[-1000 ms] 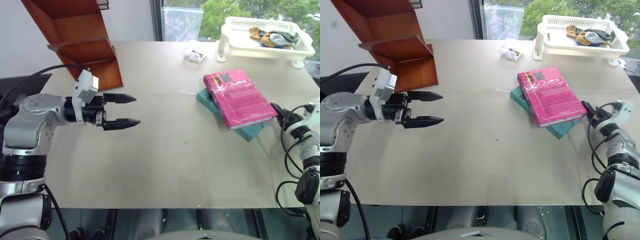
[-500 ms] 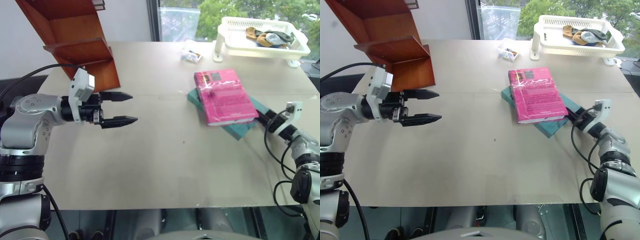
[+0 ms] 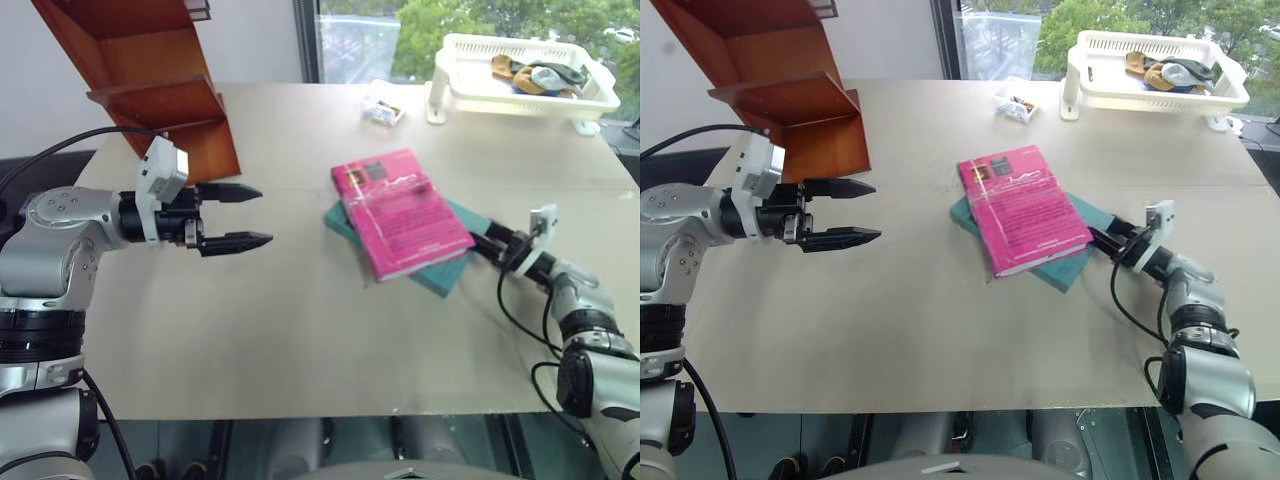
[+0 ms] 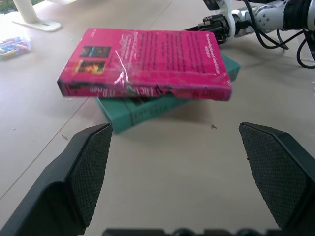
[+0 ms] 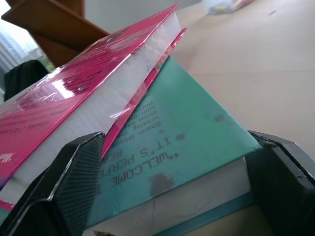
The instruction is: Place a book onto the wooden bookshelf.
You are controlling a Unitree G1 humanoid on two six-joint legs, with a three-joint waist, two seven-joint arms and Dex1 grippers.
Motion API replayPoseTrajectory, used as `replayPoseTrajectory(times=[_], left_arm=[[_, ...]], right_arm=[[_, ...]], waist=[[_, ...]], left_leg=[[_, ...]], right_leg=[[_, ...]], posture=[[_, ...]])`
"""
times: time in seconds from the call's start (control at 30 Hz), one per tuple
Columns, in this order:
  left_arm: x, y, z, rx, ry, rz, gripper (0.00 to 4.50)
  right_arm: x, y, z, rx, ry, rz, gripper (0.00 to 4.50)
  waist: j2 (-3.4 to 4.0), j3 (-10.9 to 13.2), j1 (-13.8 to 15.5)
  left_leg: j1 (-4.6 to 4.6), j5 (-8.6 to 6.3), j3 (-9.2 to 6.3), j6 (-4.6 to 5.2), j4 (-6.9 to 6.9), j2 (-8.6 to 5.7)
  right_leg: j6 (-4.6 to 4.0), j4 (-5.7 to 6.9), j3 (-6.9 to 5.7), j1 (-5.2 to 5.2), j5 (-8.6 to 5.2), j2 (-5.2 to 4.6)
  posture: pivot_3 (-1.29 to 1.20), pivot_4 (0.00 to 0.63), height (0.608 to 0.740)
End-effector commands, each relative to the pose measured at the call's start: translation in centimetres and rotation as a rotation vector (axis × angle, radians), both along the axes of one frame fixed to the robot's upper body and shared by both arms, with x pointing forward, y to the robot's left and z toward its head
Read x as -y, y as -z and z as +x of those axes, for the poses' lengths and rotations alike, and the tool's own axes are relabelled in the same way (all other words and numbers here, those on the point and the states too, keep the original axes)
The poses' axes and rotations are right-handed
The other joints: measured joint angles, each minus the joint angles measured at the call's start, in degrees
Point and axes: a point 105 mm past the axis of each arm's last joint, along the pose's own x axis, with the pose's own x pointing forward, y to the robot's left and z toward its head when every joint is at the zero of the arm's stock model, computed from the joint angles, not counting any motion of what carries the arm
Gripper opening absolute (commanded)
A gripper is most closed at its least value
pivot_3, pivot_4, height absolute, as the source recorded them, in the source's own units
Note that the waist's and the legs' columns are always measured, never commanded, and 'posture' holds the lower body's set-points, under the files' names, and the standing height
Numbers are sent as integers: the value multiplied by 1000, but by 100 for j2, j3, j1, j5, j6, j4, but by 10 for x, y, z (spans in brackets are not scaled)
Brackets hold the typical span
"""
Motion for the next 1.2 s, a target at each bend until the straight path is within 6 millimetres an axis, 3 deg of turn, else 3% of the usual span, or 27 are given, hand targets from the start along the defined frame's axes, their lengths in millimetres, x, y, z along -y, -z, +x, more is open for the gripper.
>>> replayPoseTrajectory(times=[0.03,0.23,0.4,0.67,0.77,0.83,1.0,1.07,1.2], left_arm=[[-4,-11,-4,41,-7,14,4465],[-2,-11,-5,39,-13,-7,4465],[-3,-9,-6,30,-15,-4,4465],[-1,-9,-4,34,-9,-11,4465],[0,-9,-4,37,-10,-20,4465],[0,-8,-4,36,-13,-17,4465],[2,-7,-3,36,-13,-20,4465],[2,-5,-3,37,-13,-20,4465],[0,-4,-5,41,-26,-18,4465]], right_arm=[[-26,12,-10,-29,-88,24,4500],[-51,18,-29,-13,-108,57,4500],[-29,5,-25,82,49,-13,4500],[10,-52,-14,300,246,-48,4500],[20,-81,-6,297,300,143,4500],[11,-92,-3,292,269,192,4500],[-50,-95,-3,218,87,177,4500],[-74,-90,-2,167,52,156,4500],[-102,-69,7,62,71,16,4500]], waist=[[-1,-1,0],[-10,-6,16],[-10,-6,29],[-7,1,48],[-6,4,29],[-6,5,8],[-6,5,10],[-5,5,14],[-5,6,25]], left_leg=[[0,0,0,0,0,0],[-1,-1,-8,-1,0,4],[-1,-1,-8,-1,0,1],[-5,-1,-9,-1,0,-8],[-5,-1,-9,-1,0,-7],[-5,-1,-7,-1,0,-4],[-6,-1,-7,-1,-5,0],[-8,-1,-5,-1,-6,0],[-11,-1,-5,-1,-5,-5]], right_leg=[[0,0,0,0,0,0],[0,2,-7,0,0,1],[0,3,-9,0,0,-4],[0,2,-10,-3,0,-13],[0,4,-9,-4,0,-12],[0,6,-6,-6,0,-10],[-1,5,-5,-10,0,-6],[-1,5,-4,-13,0,-8],[0,5,-5,-15,0,-13]], posture=[[0,150,740],[0,150,740],[0,150,740],[0,150,740],[0,150,740],[0,150,740],[0,150,740],[0,150,740],[0,150,740]])
